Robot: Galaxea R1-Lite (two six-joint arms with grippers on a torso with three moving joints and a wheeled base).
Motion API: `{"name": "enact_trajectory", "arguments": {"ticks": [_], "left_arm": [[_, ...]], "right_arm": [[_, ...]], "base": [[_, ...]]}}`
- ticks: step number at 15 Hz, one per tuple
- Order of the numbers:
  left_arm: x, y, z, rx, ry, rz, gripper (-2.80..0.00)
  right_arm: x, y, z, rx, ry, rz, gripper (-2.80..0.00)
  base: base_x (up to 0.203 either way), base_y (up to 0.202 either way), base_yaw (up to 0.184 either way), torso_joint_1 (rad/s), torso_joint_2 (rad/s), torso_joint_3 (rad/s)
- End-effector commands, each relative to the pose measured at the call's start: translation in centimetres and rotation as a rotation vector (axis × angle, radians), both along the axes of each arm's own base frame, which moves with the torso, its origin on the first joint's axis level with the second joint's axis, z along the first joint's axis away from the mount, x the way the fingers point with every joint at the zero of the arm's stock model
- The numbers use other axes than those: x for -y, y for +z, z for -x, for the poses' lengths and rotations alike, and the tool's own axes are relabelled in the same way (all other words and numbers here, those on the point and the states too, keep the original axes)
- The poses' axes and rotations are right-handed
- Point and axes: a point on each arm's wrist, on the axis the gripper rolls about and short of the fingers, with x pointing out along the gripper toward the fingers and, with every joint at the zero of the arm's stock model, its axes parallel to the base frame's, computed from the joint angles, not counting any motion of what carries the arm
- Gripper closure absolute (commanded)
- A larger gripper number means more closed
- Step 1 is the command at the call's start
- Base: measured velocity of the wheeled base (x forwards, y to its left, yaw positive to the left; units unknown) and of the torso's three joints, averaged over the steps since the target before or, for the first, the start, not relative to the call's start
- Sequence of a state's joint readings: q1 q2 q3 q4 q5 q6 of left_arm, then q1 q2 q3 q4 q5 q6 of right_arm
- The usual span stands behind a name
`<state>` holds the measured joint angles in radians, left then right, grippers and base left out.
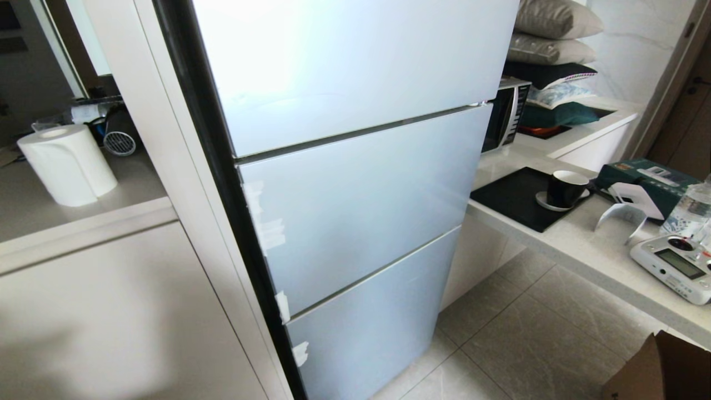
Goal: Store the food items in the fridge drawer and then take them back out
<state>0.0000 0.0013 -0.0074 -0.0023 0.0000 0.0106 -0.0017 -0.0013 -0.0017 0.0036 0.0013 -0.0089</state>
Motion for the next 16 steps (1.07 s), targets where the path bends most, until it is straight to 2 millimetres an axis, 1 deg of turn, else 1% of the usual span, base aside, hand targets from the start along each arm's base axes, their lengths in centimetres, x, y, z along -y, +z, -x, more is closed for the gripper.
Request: {"name": "enact_trajectory", "arguments": {"ticks": [1, 2, 3, 4, 6, 8, 9, 10, 13, 16], "left_arm": [[0.0, 4.1, 1.2, 0.135, -0.021, 0.007, 0.0], [0.1, 5.2, 1.4, 0.138, -0.039, 0.016, 0.0], [0.1, 6.5, 1.1, 0.094, -0.072, 0.054, 0.0], [0.2, 7.7, 0.2, 0.035, -0.097, 0.132, 0.0], [0.3, 10.0, -2.3, -0.099, -0.145, 0.395, 0.0], [0.6, 11.6, -5.9, -0.227, -0.197, 0.689, 0.0], [0.8, 12.0, -8.1, -0.269, -0.223, 0.794, 0.0], [0.9, 12.2, -10.1, -0.286, -0.248, 0.856, 0.0], [1.4, 11.7, -16.2, -0.323, -0.286, 1.013, 0.0], [1.7, 11.0, -20.8, -0.392, -0.262, 1.159, 0.0]], "right_arm": [[0.0, 0.0, 0.0, 0.001, 0.0, 0.0, 0.0], [0.0, 0.0, 0.0, 0.001, 0.0, 0.0, 0.0], [0.0, 0.0, 0.0, 0.001, 0.0, 0.0, 0.0], [0.0, 0.0, 0.0, 0.001, 0.0, 0.0, 0.0], [0.0, 0.0, 0.0, 0.001, 0.0, 0.0, 0.0], [0.0, 0.0, 0.0, 0.001, 0.0, 0.0, 0.0], [0.0, 0.0, 0.0, 0.001, 0.0, 0.0, 0.0], [0.0, 0.0, 0.0, 0.001, 0.001, 0.0, 0.0], [0.0, 0.0, 0.0, 0.001, 0.0, 0.0, 0.0], [0.0, 0.0, 0.0, 0.001, 0.0, 0.0, 0.0]], "base": [[0.0, 0.0, 0.0, 0.0, 0.0, 0.0], [0.0, 0.0, 0.0, 0.0, 0.0, 0.0], [0.0, 0.0, 0.0, 0.0, 0.0, 0.0], [0.0, 0.0, 0.0, 0.0, 0.0, 0.0], [0.0, 0.0, 0.0, 0.0, 0.0, 0.0], [0.0, 0.0, 0.0, 0.0, 0.0, 0.0], [0.0, 0.0, 0.0, 0.0, 0.0, 0.0], [0.0, 0.0, 0.0, 0.0, 0.0, 0.0], [0.0, 0.0, 0.0, 0.0, 0.0, 0.0], [0.0, 0.0, 0.0, 0.0, 0.0, 0.0]]}}
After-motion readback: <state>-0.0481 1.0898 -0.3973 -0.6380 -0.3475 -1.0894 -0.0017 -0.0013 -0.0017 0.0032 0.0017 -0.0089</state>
